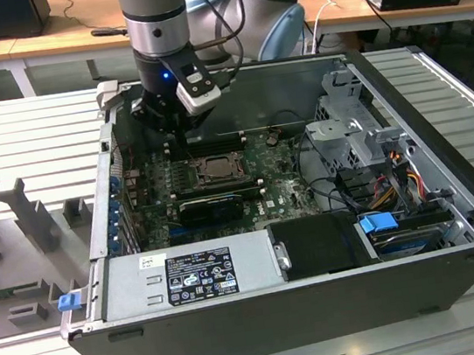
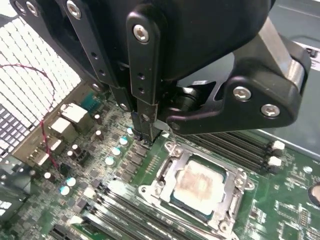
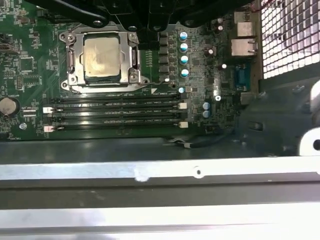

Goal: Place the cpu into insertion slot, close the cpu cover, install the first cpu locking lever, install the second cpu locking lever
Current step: 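Install the first cpu locking lever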

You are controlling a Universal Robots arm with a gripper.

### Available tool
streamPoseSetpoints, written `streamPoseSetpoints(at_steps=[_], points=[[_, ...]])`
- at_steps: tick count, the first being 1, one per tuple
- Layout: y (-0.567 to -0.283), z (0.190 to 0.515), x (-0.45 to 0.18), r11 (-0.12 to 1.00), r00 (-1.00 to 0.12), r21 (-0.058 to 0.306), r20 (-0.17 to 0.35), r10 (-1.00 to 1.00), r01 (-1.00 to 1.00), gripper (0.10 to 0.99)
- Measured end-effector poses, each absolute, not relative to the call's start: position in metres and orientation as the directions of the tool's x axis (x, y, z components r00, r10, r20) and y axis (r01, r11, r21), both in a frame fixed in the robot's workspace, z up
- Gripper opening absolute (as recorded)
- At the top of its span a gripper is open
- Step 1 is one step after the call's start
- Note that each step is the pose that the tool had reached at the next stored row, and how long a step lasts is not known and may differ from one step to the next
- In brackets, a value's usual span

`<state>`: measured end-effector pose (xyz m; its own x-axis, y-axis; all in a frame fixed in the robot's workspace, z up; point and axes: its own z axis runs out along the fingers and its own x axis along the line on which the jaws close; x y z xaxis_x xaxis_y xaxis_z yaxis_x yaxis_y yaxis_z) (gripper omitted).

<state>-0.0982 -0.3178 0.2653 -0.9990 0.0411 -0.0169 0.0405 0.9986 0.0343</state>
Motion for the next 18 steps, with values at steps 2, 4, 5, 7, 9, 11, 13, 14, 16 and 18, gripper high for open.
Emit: streamPoseSetpoints(at_steps=[2, 4, 5, 7, 9, 11, 13, 14, 16, 18], points=[[-0.318, 0.265, -0.102, 0.999, -0.999, 0.034, -0.017, 0.041, 0.040, 0.106], [-0.318, 0.265, -0.109, 0.999, -0.999, 0.034, -0.017, 0.041, 0.040, 0.106], [-0.317, 0.265, -0.110, 0.999, -0.999, 0.035, -0.017, 0.041, 0.040, 0.106], [-0.315, 0.264, -0.112, 0.999, -0.999, 0.035, -0.017, 0.041, 0.040, 0.106], [-0.311, 0.262, -0.117, 0.999, -0.999, 0.035, -0.017, 0.041, 0.040, 0.106], [-0.303, 0.260, -0.118, 0.999, -0.999, 0.035, -0.017, 0.041, 0.040, 0.106], [-0.293, 0.258, -0.118, 0.999, -0.999, 0.035, -0.017, 0.040, 0.039, 0.106], [-0.291, 0.258, -0.118, 0.999, -0.999, 0.035, -0.017, 0.039, 0.038, 0.106], [-0.288, 0.258, -0.117, 0.999, -0.999, 0.035, -0.017, 0.035, 0.035, 0.106], [-0.288, 0.258, -0.109, 0.999, -0.999, 0.035, -0.017, 0.035, 0.034, 0.106]])
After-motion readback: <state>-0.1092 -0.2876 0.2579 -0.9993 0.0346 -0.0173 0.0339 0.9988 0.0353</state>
